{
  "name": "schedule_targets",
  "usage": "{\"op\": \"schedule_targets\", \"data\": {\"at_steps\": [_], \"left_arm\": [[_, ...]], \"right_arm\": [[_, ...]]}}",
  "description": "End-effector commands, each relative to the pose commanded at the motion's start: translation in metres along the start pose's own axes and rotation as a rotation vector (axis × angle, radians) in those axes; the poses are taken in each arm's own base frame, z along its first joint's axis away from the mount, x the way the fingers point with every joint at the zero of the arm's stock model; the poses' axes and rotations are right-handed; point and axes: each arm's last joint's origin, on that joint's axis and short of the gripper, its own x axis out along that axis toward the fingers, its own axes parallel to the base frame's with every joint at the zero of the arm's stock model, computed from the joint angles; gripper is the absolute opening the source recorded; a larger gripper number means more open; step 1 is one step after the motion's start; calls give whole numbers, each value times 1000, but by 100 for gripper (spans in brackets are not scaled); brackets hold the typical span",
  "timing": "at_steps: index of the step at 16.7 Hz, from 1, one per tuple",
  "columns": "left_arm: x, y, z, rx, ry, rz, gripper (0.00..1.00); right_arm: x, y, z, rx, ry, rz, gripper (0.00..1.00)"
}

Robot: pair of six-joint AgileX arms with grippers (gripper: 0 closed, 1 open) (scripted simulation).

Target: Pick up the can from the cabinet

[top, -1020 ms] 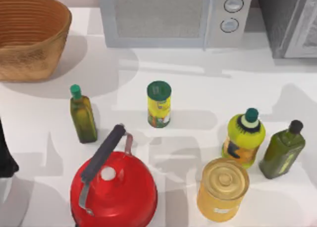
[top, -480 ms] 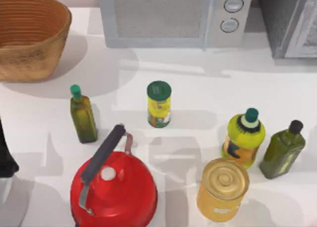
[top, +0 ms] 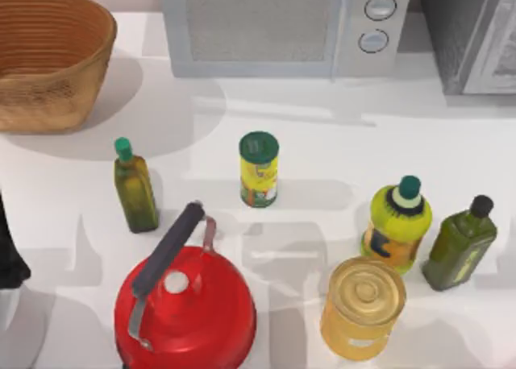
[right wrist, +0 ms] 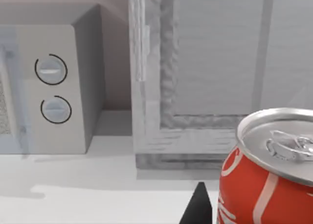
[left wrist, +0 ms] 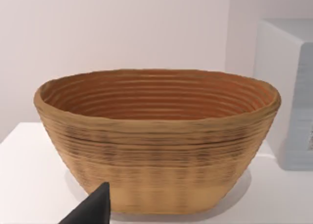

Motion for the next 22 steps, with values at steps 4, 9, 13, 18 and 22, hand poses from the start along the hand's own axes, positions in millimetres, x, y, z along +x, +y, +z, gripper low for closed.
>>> {"op": "schedule_targets", "data": {"at_steps": [4,9,13,18,22], "left_arm": [[0,0,0,0,0,0,100],[0,0,0,0,0,0,100],[0,0,0,0,0,0,100],[0,0,0,0,0,0,100],[0,0,0,0,0,0,100]], "right_arm": [[1,1,4,0,-4,22,0],[17,8,39,-18,-88,172,0],[54,15,66,-44,-144,340,0],[126,13,64,-74,-163,531,0],[180,-3,19,-81,-137,651,0]]}}
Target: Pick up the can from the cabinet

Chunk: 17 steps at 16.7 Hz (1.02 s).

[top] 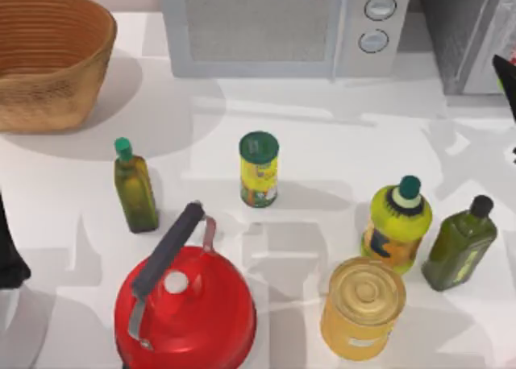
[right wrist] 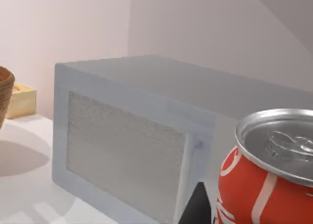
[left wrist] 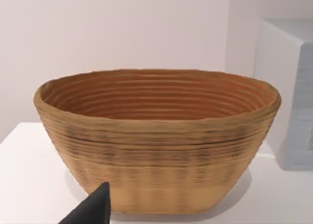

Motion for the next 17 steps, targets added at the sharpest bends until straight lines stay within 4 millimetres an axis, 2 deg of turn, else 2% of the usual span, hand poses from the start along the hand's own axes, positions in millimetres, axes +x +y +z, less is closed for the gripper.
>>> {"op": "schedule_targets", "data": {"at_steps": [2,5,8,11,17], "left_arm": [[0,0,0,0,0,0,100],[0,0,0,0,0,0,100],[0,0,0,0,0,0,100],[0,0,0,0,0,0,100],[0,0,0,0,0,0,100]], "right_arm": [[3,-16,-36,22,24,44,0],[-5,-32,-85,67,61,87,0],[-17,-40,-119,108,88,110,0],[-24,-46,-133,124,96,115,0],[-23,-44,-133,130,98,119,0]]}}
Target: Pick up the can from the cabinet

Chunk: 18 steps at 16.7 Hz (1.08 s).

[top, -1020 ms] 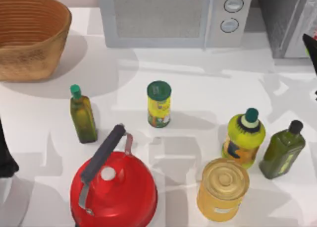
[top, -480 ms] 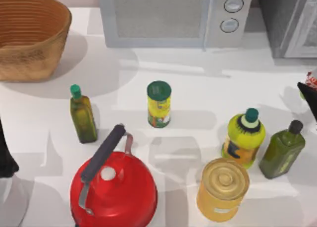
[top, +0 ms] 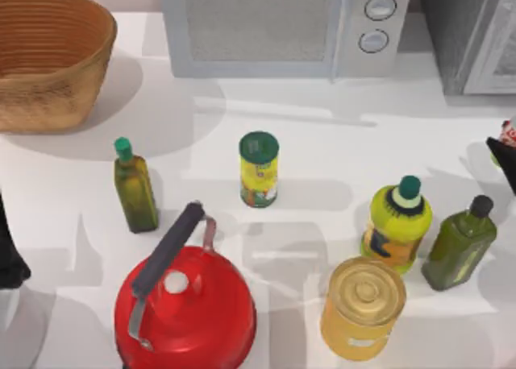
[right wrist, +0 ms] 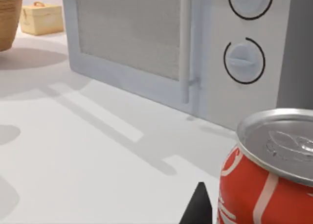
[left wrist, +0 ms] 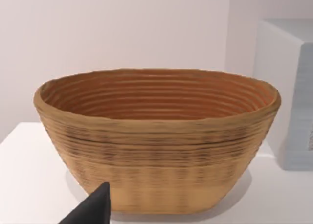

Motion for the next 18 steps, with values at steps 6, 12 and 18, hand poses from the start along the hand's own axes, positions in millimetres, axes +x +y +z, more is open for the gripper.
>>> {"op": "schedule_targets", "data": {"at_steps": [6,12,18], "left_arm": [[0,0,0,0,0,0,100],[0,0,0,0,0,0,100],[0,0,0,0,0,0,100]], "right_arm": [[41,0,58,-37,-140,78,0],[67,5,98,-54,-238,127,0],[40,1,24,-12,-66,38,0]]}}
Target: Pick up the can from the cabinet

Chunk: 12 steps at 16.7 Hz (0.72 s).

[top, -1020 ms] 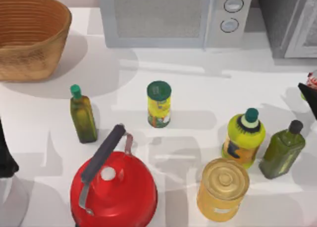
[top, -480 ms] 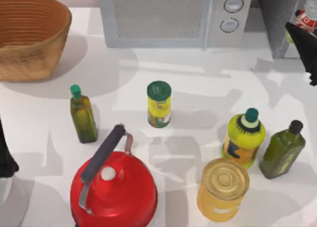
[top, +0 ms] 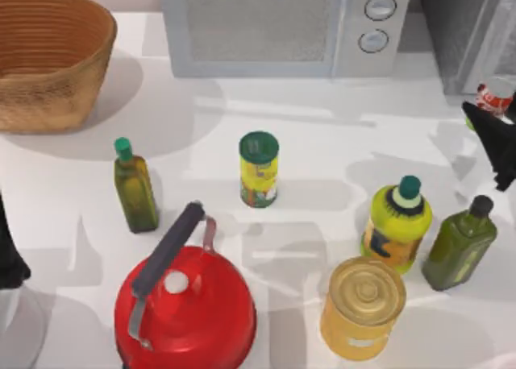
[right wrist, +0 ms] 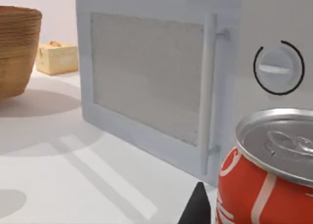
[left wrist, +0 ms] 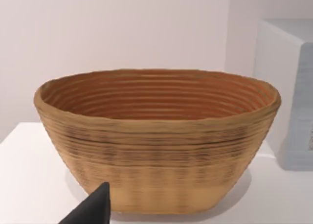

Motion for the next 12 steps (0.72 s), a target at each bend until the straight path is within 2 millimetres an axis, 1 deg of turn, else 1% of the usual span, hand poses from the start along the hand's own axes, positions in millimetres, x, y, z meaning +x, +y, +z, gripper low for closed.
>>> {"op": "schedule_targets", "data": {"at_steps": [2,3,8,12], "left_arm": [[0,0,0,0,0,0,100],[0,0,0,0,0,0,100],[0,0,0,0,0,0,100],[0,0,0,0,0,0,100]], "right_arm": [[-13,0,-21,6,47,-28,0],[-17,-1,-27,6,59,-37,0],[-19,-1,-29,7,64,-42,0],[-19,-1,-29,7,64,-42,30]]}}
